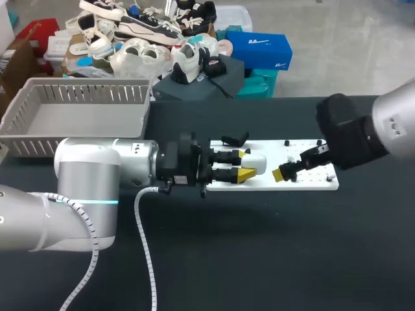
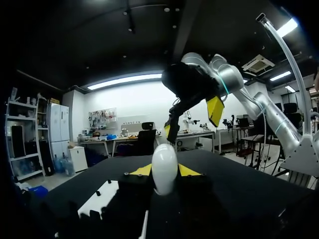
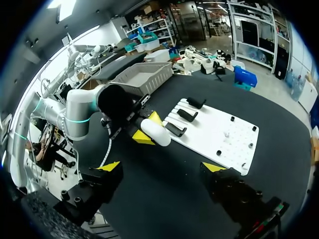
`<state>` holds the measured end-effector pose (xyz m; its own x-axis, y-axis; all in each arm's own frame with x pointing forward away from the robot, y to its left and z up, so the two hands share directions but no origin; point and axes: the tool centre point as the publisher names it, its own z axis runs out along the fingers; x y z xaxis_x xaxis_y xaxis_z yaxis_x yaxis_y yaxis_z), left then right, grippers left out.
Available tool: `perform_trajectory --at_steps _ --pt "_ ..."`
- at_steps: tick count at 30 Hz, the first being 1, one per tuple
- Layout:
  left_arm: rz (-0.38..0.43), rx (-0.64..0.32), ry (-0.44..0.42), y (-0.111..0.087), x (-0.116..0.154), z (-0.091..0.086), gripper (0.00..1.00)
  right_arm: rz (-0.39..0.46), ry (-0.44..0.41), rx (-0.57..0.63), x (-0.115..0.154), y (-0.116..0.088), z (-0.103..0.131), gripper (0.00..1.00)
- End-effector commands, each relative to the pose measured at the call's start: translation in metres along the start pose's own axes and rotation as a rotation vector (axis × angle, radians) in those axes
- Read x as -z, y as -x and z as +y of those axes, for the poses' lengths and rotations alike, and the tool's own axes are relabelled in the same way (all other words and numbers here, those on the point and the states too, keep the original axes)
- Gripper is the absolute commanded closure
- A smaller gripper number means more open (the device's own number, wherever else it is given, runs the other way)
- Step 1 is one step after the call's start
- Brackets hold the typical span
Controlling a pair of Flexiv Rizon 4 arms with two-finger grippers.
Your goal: Pick up each earbud case from the left stands, insert the matching earbuds, close the lid, and place the case in the box.
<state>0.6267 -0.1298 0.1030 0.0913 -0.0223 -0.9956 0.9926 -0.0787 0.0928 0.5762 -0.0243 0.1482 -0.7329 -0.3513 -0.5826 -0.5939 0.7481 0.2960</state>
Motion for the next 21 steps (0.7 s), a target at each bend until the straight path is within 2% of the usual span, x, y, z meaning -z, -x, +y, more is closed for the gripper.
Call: perform_trajectory --at_steps 1,9,21 --pt "-0.002 -0.002 0.001 -0.001 0.0 0.0 1.0 0.0 -0.049 0.002 -0.016 0.006 0.012 0.0" --pt "-0.002 -0.002 0.001 -0.001 0.0 0.0 1.0 0.023 -0.068 -0.016 -0.032 0.009 0.018 0.0" --pt "-0.002 -0.002 0.001 -0.001 0.0 0.0 1.0 0.027 -0.117 -0.076 -0.039 0.007 0.005 0.0"
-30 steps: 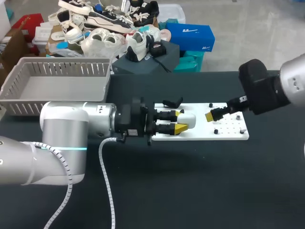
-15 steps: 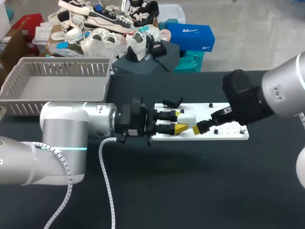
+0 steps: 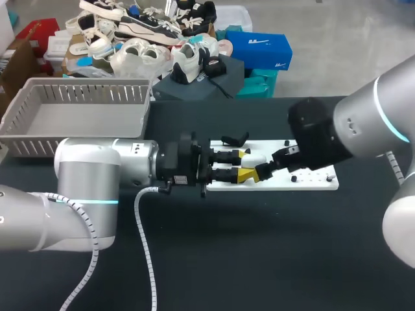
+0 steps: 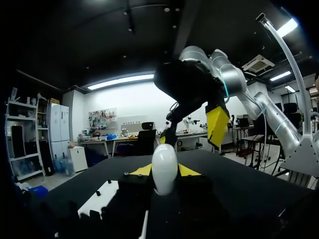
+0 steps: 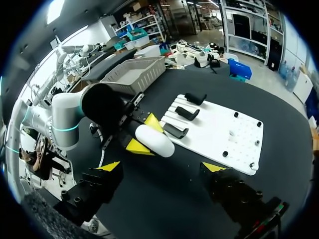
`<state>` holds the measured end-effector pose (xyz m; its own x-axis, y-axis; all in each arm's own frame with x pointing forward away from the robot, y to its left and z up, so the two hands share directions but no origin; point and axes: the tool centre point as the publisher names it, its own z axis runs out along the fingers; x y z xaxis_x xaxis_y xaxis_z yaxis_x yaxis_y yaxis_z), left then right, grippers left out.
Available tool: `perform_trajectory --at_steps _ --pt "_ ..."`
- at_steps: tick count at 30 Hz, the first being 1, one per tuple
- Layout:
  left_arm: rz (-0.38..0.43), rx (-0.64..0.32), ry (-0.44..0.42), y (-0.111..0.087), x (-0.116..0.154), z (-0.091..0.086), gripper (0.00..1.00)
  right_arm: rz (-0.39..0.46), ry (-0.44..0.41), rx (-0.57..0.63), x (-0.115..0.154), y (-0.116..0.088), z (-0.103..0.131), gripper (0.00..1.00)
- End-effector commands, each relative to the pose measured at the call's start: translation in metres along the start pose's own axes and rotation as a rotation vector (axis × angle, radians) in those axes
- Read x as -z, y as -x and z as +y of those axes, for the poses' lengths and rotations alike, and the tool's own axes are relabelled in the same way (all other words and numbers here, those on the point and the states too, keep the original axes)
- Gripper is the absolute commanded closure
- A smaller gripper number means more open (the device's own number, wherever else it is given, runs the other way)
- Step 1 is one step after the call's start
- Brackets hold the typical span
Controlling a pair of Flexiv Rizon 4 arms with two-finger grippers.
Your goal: Pick up each earbud case from the left stands, insert the matching earbuds, close the lid, and place the case in the box.
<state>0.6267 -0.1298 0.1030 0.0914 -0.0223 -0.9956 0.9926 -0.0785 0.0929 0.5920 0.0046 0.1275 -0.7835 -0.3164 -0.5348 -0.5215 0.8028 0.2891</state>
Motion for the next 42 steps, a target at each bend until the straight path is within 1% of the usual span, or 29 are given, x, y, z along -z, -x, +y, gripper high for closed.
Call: perform_trajectory --at_steps 1,18,42 --pt "-0.002 -0.002 0.0 -0.001 0.0 0.0 1.0 -0.008 -0.06 -0.013 -0.003 -0.003 -0.002 0.0" --pt "-0.002 -0.002 0.0 -0.001 0.0 0.0 1.0 -0.009 -0.078 -0.029 -0.008 0.006 -0.016 0.0" --pt "-0.002 -0.002 0.0 -0.001 0.0 0.0 1.0 -0.001 -0.078 -0.033 -0.015 0.009 -0.021 0.0"
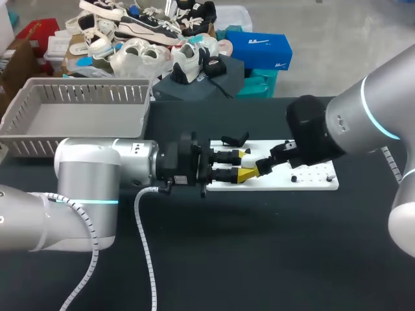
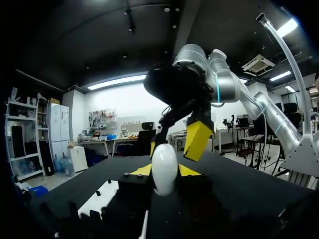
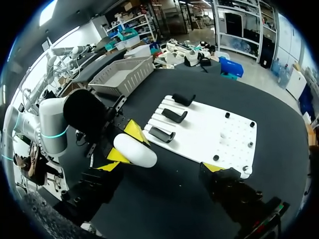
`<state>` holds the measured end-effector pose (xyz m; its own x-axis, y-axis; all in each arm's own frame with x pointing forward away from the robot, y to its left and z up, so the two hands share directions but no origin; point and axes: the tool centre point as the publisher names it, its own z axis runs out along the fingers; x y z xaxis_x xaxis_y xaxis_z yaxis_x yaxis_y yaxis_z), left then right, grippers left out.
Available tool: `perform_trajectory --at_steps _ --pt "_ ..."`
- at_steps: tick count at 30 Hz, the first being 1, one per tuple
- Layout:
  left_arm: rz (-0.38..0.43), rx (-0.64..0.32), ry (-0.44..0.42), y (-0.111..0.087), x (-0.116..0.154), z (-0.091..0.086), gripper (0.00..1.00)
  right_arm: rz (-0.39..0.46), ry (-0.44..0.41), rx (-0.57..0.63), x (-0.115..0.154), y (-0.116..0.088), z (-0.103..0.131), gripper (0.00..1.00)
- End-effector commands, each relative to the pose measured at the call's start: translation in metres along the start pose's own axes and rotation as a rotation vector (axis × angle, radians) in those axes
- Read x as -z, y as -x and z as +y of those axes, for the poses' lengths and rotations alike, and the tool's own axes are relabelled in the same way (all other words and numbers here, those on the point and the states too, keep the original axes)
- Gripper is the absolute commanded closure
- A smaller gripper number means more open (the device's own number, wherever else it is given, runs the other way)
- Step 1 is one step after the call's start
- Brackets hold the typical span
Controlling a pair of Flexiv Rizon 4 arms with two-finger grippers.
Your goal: Pick up each earbud case from the left stands, insert the matching earbuds, close the lid, and place the case in the box.
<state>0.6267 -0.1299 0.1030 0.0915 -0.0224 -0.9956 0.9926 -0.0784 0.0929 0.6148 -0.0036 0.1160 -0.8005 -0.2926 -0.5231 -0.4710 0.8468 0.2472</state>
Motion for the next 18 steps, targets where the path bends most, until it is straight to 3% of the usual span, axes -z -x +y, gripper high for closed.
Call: perform_trajectory --at_steps 1,18 --pt "-0.002 -0.002 0.0 -0.001 -0.0003 0.0002 1.0 -0.006 -0.006 -0.004 -0.0031 0.0004 0.0002 0.0" --pt "-0.002 -0.002 0.0 -0.001 -0.0003 0.0002 1.0 -0.005 -0.016 -0.017 -0.0059 0.0033 -0.0028 0.0"
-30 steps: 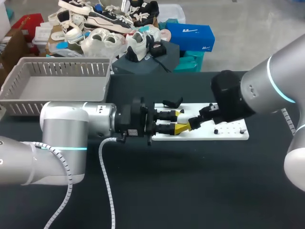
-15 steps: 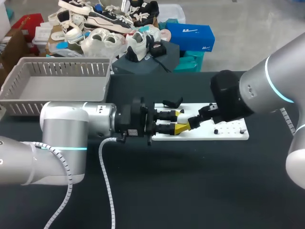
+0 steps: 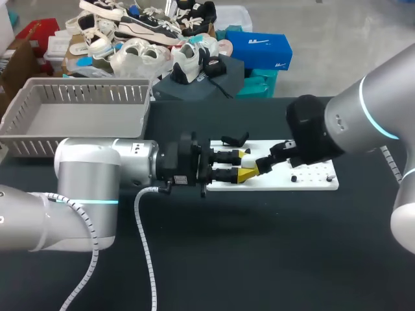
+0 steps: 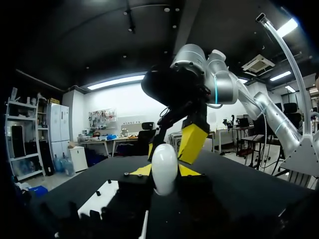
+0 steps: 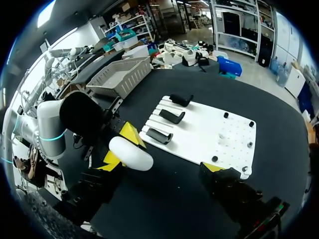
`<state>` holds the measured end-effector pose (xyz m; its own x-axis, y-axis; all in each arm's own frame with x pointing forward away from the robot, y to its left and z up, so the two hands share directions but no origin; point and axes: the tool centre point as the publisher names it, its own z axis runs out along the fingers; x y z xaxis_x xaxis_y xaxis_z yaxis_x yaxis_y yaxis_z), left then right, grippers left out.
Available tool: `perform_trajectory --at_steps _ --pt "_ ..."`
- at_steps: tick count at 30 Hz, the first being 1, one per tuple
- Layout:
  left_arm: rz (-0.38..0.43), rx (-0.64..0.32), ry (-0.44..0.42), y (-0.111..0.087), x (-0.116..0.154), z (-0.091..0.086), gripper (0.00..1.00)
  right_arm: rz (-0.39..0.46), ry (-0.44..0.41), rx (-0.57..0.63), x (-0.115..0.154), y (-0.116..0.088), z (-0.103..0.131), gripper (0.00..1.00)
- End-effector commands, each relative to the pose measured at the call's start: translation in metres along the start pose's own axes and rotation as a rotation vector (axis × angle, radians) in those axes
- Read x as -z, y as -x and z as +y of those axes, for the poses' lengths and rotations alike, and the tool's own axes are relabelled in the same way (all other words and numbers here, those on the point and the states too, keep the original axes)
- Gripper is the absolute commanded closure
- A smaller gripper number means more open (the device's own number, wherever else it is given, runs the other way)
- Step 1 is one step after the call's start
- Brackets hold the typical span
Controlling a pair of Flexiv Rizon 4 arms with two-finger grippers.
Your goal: Pick up each earbud case from the left stands, insert the matching earbuds, close the lid, and place the case in the box.
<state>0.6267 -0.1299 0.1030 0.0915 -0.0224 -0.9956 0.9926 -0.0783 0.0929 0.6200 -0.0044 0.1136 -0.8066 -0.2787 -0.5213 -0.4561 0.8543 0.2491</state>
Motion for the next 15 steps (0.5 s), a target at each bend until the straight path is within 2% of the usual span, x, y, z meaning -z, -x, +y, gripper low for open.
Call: perform_trajectory --at_steps 1,15 --pt "-0.002 -0.002 0.0 -0.001 -0.0003 0.0002 1.0 -0.004 -0.009 -0.003 -0.0025 0.0008 0.0006 0.0" --pt "-0.002 -0.002 0.0 -0.001 -0.0003 0.0002 1.0 -0.015 -0.02 -0.01 0.0021 0.0074 -0.0018 0.0"
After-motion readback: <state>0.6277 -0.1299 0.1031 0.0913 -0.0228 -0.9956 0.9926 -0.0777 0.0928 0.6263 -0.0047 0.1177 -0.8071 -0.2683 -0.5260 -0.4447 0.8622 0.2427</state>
